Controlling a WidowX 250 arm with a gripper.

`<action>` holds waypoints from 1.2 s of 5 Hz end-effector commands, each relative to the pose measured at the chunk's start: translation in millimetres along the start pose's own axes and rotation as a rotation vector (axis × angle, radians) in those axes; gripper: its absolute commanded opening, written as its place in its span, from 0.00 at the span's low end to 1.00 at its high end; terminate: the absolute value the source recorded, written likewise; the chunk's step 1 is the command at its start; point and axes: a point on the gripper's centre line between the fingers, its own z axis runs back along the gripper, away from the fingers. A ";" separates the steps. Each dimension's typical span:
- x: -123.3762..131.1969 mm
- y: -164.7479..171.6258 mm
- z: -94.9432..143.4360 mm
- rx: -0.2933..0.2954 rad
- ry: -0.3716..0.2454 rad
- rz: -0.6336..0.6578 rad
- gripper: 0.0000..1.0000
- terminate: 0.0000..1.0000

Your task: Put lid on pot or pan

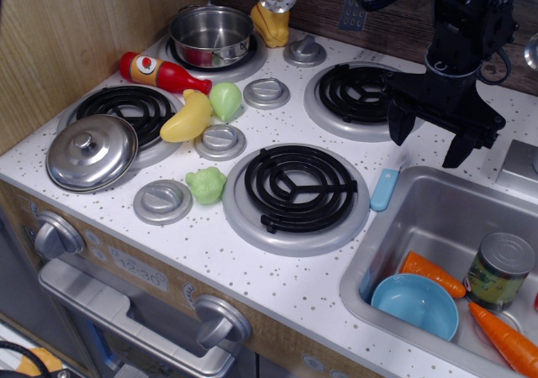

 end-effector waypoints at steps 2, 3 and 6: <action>-1.3 18.3 15.7 0.054 0.028 -0.009 1.00 0.00; -14.8 64.3 64.2 0.190 0.063 0.001 1.00 0.00; -107.4 197.0 100.0 0.399 0.021 -0.007 1.00 0.00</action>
